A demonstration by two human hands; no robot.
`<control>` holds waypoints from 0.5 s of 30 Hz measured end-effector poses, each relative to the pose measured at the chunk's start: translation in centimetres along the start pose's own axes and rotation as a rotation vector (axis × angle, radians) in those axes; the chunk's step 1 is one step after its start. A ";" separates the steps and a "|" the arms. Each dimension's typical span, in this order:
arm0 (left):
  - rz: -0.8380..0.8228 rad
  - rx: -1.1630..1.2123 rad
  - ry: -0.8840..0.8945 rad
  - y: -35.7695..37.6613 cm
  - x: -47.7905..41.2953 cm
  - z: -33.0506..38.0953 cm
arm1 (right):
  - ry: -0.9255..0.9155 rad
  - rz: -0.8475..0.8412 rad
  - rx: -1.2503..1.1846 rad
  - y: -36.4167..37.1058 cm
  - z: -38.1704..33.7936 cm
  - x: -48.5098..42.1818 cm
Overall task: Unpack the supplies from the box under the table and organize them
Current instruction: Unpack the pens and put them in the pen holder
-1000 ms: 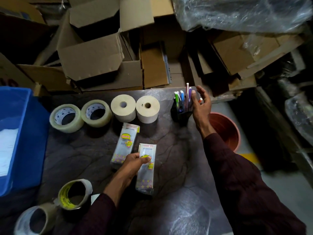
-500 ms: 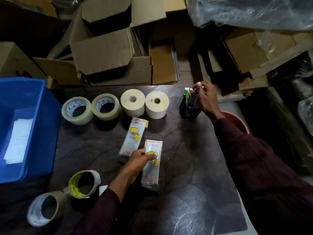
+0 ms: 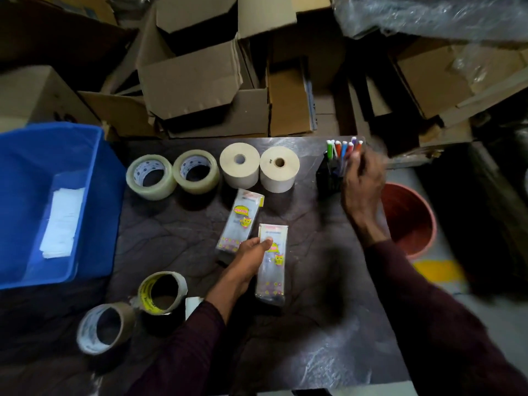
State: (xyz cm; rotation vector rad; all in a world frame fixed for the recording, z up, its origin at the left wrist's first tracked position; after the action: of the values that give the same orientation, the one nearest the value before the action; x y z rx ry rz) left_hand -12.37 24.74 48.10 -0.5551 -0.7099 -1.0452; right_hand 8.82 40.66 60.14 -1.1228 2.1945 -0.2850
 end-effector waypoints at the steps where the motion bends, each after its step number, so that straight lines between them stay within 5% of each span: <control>1: 0.013 0.003 0.004 0.1 0.2 0.1 | 0.091 -0.090 -0.028 -0.1 0.7 3.0; 5: -0.035 -0.001 0.042 0.5 0.8 0.6 | 0.703 -0.526 -0.227 1.1 2.8 15.8; 7: -0.037 -0.036 0.085 0.0 0.9 0.8 | 0.906 -0.560 -0.423 1.7 2.0 19.8; 15: 0.303 0.054 0.181 -7.7 -0.8 2.4 | 0.926 -0.457 -0.518 3.7 -0.9 19.5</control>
State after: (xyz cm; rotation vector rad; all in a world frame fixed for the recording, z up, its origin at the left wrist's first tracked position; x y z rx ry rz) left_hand -20.31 23.77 49.64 -0.4966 -0.4754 -0.7797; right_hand -2.44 27.50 50.36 -2.1034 2.8621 -0.5280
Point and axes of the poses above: each hand's wrist, its own x-axis away from the middle knuckle, its own y-axis out of the palm, z = x × y, the point moved 5 cm from there along -x, towards the middle knuckle, and after that the axes turned 14 degrees about z, right-handed, at the moved point
